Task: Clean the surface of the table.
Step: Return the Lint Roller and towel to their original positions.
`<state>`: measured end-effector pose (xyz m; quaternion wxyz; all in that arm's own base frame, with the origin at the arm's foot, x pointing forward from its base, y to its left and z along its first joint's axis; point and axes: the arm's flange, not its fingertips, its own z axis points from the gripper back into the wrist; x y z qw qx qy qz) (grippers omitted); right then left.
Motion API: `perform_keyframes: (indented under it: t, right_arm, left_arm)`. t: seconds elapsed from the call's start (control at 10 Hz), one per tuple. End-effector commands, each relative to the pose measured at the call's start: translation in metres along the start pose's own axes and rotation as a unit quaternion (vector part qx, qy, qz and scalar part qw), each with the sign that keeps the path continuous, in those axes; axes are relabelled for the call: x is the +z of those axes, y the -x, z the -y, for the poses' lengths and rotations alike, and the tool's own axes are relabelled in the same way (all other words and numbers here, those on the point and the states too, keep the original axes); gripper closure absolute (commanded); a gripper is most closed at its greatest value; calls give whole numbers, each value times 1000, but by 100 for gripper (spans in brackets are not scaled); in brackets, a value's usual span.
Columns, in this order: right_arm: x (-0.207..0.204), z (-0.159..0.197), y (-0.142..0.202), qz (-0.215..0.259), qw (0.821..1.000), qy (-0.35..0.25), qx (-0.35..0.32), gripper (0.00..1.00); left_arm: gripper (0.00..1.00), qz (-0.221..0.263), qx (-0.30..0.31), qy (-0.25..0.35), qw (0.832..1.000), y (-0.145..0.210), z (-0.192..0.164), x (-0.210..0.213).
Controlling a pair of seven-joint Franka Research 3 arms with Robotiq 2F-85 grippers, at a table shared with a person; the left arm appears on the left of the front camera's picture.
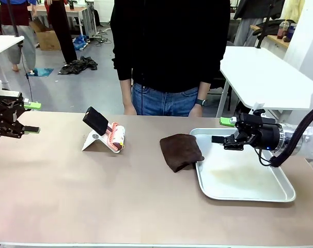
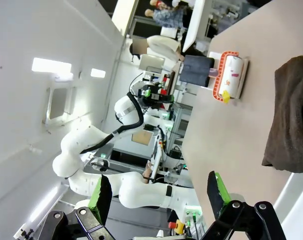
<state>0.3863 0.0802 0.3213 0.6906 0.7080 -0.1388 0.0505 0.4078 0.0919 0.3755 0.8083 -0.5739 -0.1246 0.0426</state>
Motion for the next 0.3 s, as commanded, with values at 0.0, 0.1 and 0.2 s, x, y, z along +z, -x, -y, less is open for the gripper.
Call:
perform_keyframes:
  t: [0.0,0.1,0.2]
  right_arm:
    - [1,-2,0,-7,1000,7,5,0]
    - [1,-2,0,-7,1000,7,5,0]
    - [1,-2,0,-7,1000,7,5,0]
  left_arm:
    - [0,-2,3,-6,1000,4,3,1]
    - [0,-2,3,-6,1000,4,3,1]
    - [0,-2,3,-6,1000,4,3,1]
